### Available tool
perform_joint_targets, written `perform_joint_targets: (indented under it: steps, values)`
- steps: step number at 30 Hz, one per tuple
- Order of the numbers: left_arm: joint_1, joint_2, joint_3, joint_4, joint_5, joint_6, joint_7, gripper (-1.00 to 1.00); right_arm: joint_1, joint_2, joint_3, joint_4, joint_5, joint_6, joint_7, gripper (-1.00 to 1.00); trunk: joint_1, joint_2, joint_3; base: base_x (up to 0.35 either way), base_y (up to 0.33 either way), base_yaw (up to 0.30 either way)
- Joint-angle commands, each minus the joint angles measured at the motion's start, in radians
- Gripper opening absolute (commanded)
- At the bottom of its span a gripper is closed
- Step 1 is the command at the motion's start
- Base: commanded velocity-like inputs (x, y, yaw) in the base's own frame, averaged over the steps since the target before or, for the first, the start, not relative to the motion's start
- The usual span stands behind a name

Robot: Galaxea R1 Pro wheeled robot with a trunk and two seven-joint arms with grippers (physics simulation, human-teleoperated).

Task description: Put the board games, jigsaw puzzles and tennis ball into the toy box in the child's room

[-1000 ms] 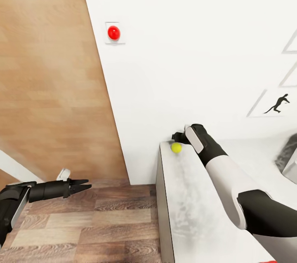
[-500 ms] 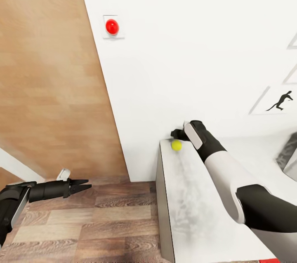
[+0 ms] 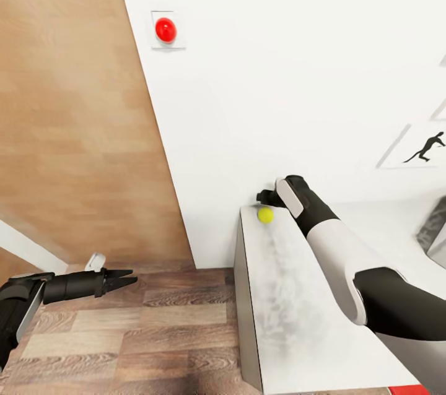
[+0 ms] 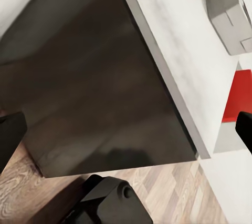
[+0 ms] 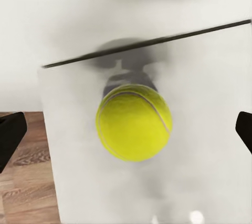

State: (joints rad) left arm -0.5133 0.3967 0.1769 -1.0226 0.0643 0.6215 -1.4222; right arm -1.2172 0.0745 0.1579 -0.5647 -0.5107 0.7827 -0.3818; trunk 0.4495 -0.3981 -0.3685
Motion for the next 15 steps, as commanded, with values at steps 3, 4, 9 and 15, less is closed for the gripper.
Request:
perform_joint_targets:
  steps: [3, 4, 9, 15]
  values:
    - [-0.001, 0.001, -0.001, 0.000, 0.002, 0.011, -0.004, 1.00, -0.004, 0.000, 0.006, 0.018, -0.009, -0.001, -0.009, 1.00, 0.000, -0.002, -0.007, 0.000, 0.000, 0.000]
    - [-0.001, 0.002, -0.001, 0.000, 0.002, 0.011, -0.003, 1.00, -0.005, 0.001, 0.006, 0.020, -0.008, -0.001, -0.009, 1.00, 0.000, -0.002, -0.008, 0.000, 0.000, 0.000]
    - [-0.001, 0.002, -0.002, 0.000, 0.001, 0.010, -0.003, 1.00, -0.005, 0.002, 0.007, 0.028, -0.008, -0.005, -0.009, 1.00, 0.000, -0.002, -0.016, 0.000, 0.000, 0.000]
    - [-0.001, 0.002, -0.002, 0.000, 0.001, 0.010, -0.003, 1.00, -0.005, 0.001, 0.008, 0.029, -0.008, -0.010, -0.009, 1.00, 0.000, -0.002, -0.026, 0.000, 0.000, 0.000]
